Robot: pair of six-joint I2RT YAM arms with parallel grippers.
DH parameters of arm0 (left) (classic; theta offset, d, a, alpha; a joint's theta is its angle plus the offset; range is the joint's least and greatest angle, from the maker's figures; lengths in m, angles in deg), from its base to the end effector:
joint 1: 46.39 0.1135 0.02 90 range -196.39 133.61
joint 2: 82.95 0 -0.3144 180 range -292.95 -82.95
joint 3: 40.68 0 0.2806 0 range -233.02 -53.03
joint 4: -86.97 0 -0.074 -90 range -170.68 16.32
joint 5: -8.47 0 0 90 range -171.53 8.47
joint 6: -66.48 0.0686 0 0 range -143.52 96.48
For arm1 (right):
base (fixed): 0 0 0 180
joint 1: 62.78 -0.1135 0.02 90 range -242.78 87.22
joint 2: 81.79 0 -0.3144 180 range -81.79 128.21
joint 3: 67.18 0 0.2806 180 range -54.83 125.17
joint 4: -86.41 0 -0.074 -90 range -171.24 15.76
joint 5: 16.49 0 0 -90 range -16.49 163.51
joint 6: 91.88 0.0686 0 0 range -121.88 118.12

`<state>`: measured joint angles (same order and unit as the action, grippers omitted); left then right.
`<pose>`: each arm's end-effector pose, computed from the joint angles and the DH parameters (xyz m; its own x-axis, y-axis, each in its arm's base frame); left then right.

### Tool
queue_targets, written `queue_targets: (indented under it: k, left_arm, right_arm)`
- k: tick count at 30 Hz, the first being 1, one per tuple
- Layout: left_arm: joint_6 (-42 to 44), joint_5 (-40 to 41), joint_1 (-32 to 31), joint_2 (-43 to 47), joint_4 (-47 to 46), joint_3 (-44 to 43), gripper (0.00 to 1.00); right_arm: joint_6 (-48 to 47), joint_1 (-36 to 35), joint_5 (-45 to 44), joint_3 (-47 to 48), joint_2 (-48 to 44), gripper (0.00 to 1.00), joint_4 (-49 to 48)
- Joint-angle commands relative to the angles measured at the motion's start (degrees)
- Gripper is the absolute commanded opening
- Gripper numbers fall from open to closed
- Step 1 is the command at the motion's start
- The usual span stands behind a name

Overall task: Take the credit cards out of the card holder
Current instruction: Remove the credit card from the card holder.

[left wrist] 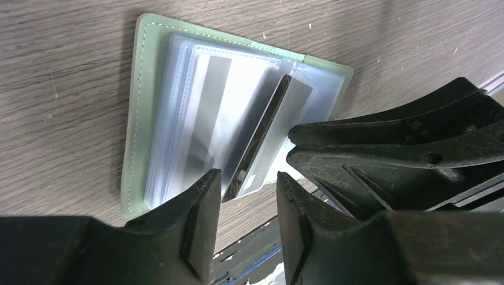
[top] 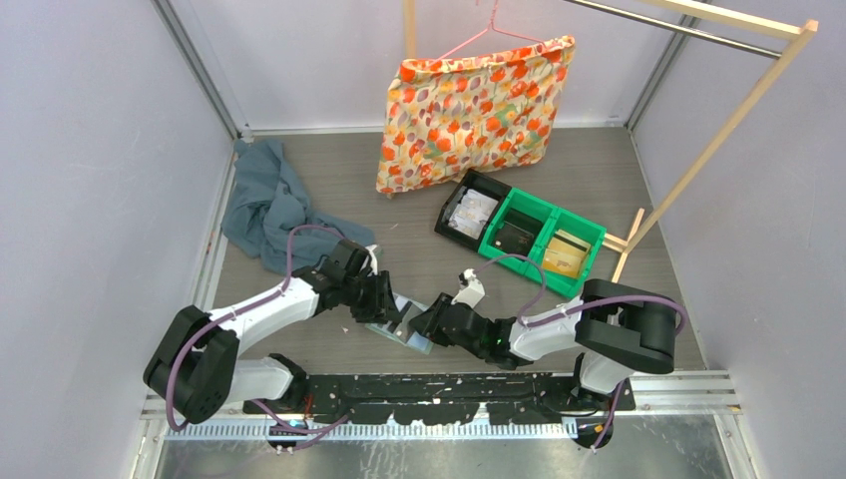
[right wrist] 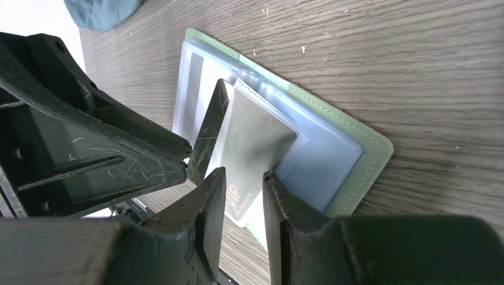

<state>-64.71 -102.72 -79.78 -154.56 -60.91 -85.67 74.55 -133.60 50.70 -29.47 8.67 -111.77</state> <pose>0.1895 -0.1546 0.1682 -0.9782 -0.0907 -0.1870 0.0340 0.8180 -0.5743 0.1254 0.2797 0.1267 -0.7881 0.4617 -0.4070 0.0015 0.6628 0.7488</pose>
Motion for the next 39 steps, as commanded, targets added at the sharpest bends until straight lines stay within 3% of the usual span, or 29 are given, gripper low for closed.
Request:
queue_targets:
  k: [1, 9, 15, 19, 30, 33, 36, 39]
  left_arm:
    - [-0.6, -2.1, -0.3, 0.2, -5.4, 1.0, 0.39]
    - [-1.2, -2.6, -0.2, 0.5, -7.1, 2.3, 0.30]
    - [-1.6, -2.3, -0.2, 1.5, -9.1, 4.2, 0.39]
    - [-2.0, -3.3, -0.2, 2.3, -12.8, 6.3, 0.39]
    - [-0.7, -4.5, -0.1, 4.1, -19.4, 9.6, 0.33]
    - [-0.9, -4.7, -0.1, 3.4, -21.6, 10.3, 0.27]
    - [-0.8, -4.6, -0.1, 2.3, -22.3, 10.2, 0.09]
    - [-0.5, -4.2, 0.0, 1.3, -22.1, 9.7, 0.01]
  right_arm:
    - [-2.4, -0.2, -0.2, -1.1, 1.3, 0.35, -0.2]
    - [-3.2, 0.4, 0.0, -2.2, 0.0, 0.36, -0.2]
    - [-8.7, 4.7, 9.3, -4.0, 0.2, 0.36, -4.9]
    - [-14.1, 7.0, 17.0, -1.8, 1.8, 0.37, -3.3]
    - [-14.9, 9.3, 19.6, -2.8, 0.5, 0.38, -1.4]
    - [-15.1, 9.7, 20.0, -2.9, 0.6, 0.38, -0.7]
    - [-15.2, 10.0, 20.2, -2.9, 1.1, 0.38, -0.8]
    - [-15.1, 10.2, 20.3, -3.1, 1.8, 0.38, -1.5]
